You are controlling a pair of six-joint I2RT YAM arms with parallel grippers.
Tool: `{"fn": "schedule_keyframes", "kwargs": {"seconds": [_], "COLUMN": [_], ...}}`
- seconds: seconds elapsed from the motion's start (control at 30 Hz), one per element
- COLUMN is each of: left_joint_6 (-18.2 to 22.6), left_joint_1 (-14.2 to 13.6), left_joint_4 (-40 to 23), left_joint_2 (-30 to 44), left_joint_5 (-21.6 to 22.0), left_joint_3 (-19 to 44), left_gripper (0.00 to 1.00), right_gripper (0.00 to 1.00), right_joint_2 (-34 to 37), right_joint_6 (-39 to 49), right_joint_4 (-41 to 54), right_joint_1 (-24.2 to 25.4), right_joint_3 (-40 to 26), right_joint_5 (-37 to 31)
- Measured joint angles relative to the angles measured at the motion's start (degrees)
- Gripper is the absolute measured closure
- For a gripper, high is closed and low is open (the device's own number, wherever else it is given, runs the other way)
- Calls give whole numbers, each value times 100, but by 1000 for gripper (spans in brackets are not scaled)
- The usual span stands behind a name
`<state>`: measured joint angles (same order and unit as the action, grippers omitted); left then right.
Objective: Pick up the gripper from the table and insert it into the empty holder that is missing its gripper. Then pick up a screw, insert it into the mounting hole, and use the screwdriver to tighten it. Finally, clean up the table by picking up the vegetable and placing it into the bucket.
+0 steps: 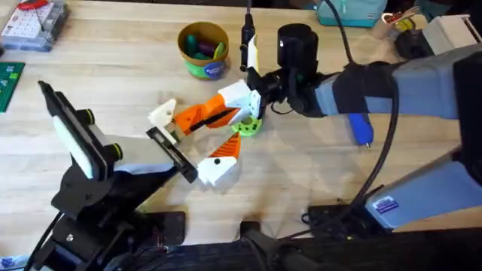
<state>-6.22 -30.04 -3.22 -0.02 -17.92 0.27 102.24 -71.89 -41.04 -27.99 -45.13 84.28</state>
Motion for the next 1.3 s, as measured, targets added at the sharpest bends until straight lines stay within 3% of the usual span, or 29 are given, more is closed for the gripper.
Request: {"fn": "schedule_keyframes", "kwargs": {"seconds": [0.93, 1.3], "left_joint_6": [-2, -2], "left_joint_1": [31, -19], "left_joint_4": [-9, 4], "left_joint_2": [1, 1], "left_joint_5": [167, -149], "left_joint_3": [0, 2], "left_gripper": [14, 14], "right_gripper": [985, 985], "right_joint_2": [0, 0], "right_joint_6": [702, 697], "right_joint_4": [63, -137], "right_joint_1": [120, 214], "right_joint_3": [-80, -143], "right_joint_5": [-633, -842]}}
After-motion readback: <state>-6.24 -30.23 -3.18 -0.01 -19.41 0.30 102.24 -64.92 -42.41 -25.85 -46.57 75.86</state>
